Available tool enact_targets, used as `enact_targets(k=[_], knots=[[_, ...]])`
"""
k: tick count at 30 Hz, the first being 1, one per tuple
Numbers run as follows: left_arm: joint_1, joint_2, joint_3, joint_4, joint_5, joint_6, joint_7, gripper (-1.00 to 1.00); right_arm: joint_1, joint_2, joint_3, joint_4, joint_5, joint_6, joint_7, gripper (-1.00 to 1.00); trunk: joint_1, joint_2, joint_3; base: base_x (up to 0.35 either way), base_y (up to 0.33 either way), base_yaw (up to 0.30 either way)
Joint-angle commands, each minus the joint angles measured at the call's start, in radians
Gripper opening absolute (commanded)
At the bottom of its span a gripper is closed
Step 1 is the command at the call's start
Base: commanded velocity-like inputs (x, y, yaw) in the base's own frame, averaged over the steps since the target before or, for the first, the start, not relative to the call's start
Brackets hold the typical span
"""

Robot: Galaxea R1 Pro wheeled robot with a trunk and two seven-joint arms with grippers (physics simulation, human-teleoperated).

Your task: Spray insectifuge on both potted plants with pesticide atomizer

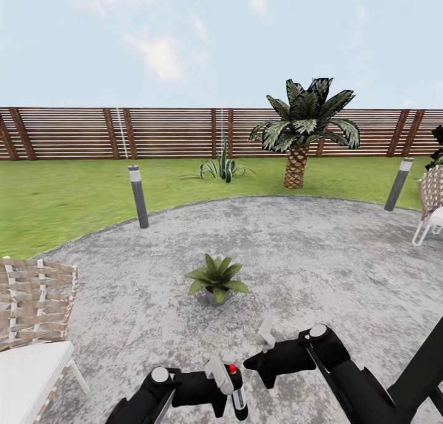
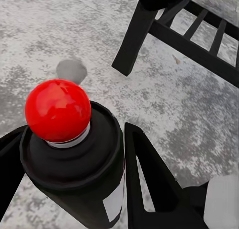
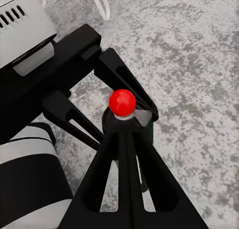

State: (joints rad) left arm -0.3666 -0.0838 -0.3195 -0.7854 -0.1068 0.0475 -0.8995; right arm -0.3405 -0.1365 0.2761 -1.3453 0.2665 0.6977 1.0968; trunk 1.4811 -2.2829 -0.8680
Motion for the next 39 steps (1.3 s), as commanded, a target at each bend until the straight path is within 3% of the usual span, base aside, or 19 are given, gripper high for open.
enact_targets(k=[1,39], knots=[[0.000,-0.002,0.000,0.000,0.000,0.000,0.000,-1.00,0.000,0.000,0.000,0.000,0.000,0.000,0.000,-1.00,0.000,0.000,0.000,0.000,0.000,0.000],[0.000,-0.031,-0.006,-0.001,-0.007,0.000,0.000,-1.00,0.000,-0.001,0.003,0.025,0.000,0.002,0.000,-1.00,0.000,0.000,0.000,0.000,0.000,0.000]])
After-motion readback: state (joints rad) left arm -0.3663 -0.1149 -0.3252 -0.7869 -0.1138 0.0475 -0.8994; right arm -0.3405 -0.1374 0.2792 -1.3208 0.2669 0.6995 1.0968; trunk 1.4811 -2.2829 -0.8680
